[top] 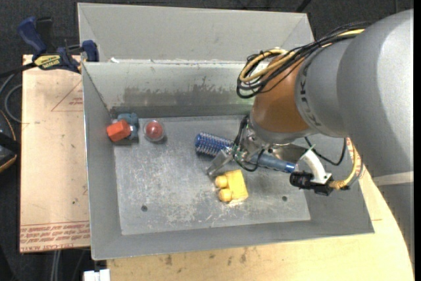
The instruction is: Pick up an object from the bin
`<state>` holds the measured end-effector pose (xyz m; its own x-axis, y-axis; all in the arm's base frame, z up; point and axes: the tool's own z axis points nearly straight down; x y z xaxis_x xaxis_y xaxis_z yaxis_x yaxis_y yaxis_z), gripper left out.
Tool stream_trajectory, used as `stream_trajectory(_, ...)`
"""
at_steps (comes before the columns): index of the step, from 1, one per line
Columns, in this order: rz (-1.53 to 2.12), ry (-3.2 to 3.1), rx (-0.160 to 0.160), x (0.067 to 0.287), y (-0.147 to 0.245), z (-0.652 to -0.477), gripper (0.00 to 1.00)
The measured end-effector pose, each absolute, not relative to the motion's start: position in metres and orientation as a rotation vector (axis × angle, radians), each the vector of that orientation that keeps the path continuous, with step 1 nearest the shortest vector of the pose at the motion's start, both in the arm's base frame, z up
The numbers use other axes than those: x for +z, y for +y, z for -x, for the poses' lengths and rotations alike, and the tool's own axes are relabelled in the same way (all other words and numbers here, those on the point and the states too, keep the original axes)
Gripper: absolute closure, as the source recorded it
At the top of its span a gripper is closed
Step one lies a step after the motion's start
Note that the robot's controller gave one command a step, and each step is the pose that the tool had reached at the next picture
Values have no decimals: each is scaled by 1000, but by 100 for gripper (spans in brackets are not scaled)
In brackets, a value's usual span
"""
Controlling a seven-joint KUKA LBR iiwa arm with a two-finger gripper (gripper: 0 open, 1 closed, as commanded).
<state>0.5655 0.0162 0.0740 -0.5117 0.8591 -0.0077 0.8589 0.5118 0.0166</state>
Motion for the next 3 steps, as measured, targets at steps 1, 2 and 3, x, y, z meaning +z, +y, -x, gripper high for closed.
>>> stream_trajectory(1, -1830, 2536, 12, 78, 29, -567, 0)
stream_trajectory(2, -1833, 2534, 16, 80, 30, -568, 100)
stream_trajectory(3, -1827, 2551, 5, 174, 22, -557, 100)
